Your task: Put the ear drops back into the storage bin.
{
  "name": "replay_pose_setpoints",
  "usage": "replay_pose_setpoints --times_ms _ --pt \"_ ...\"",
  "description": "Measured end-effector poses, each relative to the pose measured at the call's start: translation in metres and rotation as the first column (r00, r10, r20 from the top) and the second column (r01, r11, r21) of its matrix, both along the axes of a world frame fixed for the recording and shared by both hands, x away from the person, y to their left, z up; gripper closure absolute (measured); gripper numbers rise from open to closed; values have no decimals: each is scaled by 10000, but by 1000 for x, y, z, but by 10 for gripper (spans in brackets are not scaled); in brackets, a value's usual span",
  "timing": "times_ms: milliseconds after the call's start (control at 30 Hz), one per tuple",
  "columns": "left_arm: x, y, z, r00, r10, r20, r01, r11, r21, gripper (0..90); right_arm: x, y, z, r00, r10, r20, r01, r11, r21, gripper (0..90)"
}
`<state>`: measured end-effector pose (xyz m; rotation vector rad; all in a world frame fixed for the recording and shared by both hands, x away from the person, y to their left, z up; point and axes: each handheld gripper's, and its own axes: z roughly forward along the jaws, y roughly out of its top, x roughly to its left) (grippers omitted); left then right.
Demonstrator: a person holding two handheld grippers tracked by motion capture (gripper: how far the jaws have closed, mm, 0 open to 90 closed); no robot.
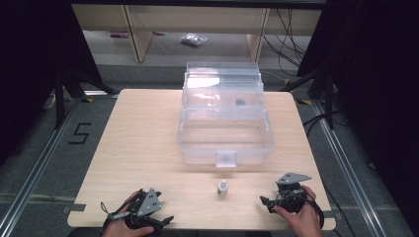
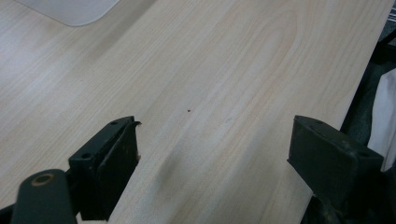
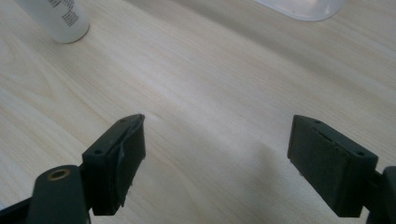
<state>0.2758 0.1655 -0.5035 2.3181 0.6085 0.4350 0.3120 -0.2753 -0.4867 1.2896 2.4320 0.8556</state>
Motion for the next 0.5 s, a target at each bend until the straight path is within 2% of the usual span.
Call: replay_pose_setpoints --times_ms 33,100,300,333,367,433,467,500 --pt "-1 0 -1 9999 122 -99 -122 9999 -52 154 -2 2 2 9992 -224 -330 227 9997 98 207" --pt "-1 0 -1 9999 122 -103 -122 9999 -49 153 0 1 1 9998 132 -144 -135 9997 -189 207" --pt "1 0 -1 10000 -8 -41 8 10000 17 154 -2 5 2 9999 22 -153 -22 10000 -52 203" --pt "0 0 -1 10000 -4 -54 4 10000 16 154 -2 6 3 9997 63 -248 -65 9999 -104 203" --pt "1 0 0 10000 2 -64 -1 10000 80 153 -1 6 3 9995 265 -142 -268 9994 -211 203" --pt "0 0 -1 10000 5 -71 -5 10000 65 153 -2 9 5 9993 260 -276 -267 9994 -226 221" --pt "1 0 -1 10000 13 -71 -12 10000 88 154 -2 10 3 9991 421 -71 -423 9987 -297 235" --pt "1 0 -1 10000 6 -69 -5 10000 86 154 -3 12 5 9987 360 -364 -370 9989 -282 237"
